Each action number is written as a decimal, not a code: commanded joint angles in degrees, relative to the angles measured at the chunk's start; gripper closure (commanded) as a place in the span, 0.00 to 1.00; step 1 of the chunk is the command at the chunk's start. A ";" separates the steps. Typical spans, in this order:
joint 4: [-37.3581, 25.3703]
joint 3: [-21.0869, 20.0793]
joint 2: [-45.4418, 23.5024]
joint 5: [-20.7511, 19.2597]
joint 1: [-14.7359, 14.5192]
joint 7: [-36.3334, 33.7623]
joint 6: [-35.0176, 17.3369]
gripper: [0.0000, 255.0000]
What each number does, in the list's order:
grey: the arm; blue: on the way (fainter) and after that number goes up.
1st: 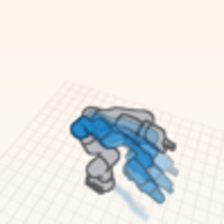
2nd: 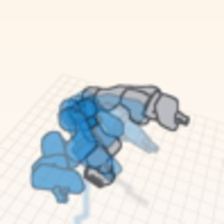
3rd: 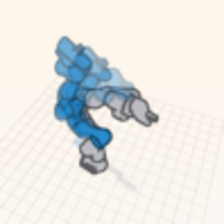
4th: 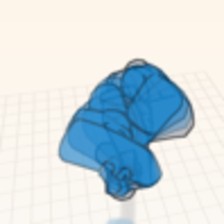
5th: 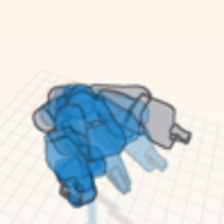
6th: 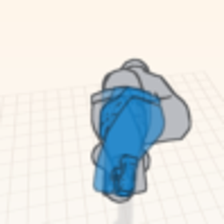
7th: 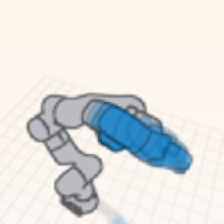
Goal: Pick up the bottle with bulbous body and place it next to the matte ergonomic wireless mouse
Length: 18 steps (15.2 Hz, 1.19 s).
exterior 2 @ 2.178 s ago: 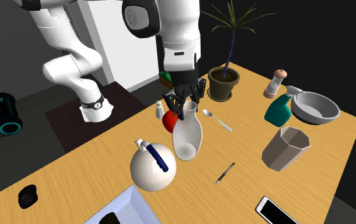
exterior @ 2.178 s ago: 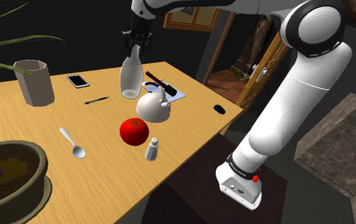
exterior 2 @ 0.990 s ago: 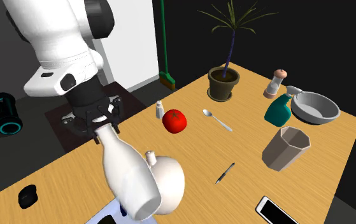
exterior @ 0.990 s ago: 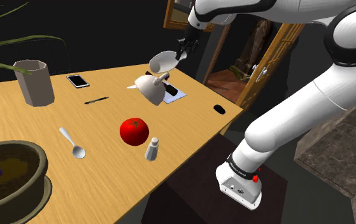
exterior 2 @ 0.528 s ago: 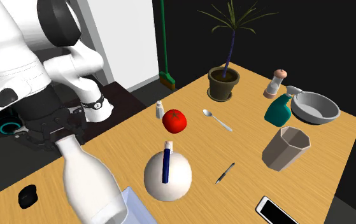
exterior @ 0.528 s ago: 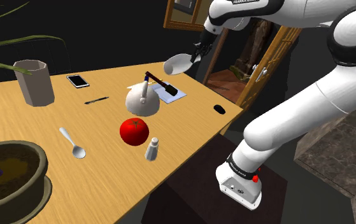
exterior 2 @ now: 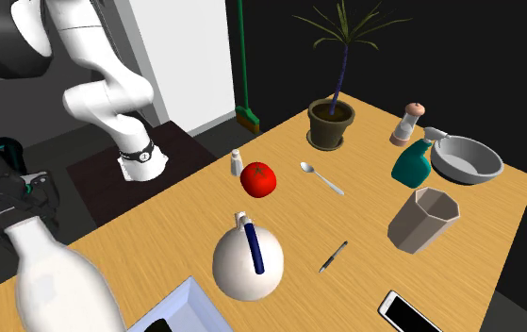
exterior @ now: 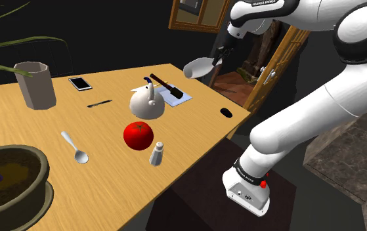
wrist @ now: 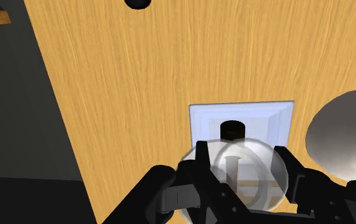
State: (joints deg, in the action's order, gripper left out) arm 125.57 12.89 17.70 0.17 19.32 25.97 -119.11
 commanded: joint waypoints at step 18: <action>-20.36 18.36 -18.46 9.62 8.99 30.85 5.75 1.00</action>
State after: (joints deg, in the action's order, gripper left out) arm 107.04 30.49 0.48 8.92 27.68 55.14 -114.33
